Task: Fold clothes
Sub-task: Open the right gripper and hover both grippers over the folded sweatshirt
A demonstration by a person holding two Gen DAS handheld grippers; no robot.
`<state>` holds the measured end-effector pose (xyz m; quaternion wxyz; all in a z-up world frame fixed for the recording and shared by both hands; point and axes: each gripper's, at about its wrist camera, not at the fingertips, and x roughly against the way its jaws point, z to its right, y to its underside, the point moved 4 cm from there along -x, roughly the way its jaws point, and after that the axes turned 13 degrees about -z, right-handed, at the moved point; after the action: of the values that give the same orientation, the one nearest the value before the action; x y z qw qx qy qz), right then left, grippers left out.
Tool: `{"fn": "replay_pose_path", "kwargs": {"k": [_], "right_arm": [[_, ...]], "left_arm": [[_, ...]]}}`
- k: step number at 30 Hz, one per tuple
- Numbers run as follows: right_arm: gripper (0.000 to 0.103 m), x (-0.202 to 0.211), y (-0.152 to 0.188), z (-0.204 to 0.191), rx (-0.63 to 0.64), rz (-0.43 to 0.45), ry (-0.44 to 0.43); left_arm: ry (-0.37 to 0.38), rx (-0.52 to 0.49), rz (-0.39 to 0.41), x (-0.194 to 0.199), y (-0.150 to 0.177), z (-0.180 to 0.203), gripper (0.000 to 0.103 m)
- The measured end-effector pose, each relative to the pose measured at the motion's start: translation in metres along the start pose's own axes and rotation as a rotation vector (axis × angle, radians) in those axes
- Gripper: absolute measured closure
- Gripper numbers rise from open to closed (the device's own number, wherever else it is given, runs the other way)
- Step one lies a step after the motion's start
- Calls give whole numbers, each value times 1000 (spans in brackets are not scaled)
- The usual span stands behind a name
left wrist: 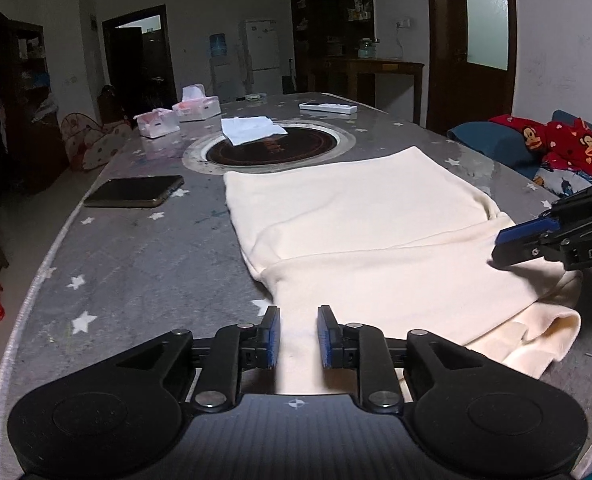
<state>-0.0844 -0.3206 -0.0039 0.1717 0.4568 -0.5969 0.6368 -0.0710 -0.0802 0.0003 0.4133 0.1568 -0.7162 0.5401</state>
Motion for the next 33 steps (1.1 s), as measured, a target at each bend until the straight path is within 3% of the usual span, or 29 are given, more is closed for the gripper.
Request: {"fn": "replay_pose_path", "kwargs": {"k": [6, 13, 17, 23, 29, 33], "right_arm": [[75, 2, -6, -4, 12, 29, 6], [75, -4, -10, -9, 18, 32, -4], [73, -3, -9, -11, 38, 32, 5], [73, -3, -4, -9, 51, 26, 18], [72, -2, 3, -16, 116, 21, 53], [67, 2, 10, -26, 186, 25, 59]], "left_arm": [[-2, -11, 30, 6, -15, 3, 80], [38, -54, 19, -19, -33, 19, 80], [-19, -45, -19, -36, -31, 12, 81], [-22, 4, -20, -33, -23, -1, 81], [-18, -45, -8, -19, -19, 8, 80], [35, -117, -4, -6, -5, 23, 80]]}}
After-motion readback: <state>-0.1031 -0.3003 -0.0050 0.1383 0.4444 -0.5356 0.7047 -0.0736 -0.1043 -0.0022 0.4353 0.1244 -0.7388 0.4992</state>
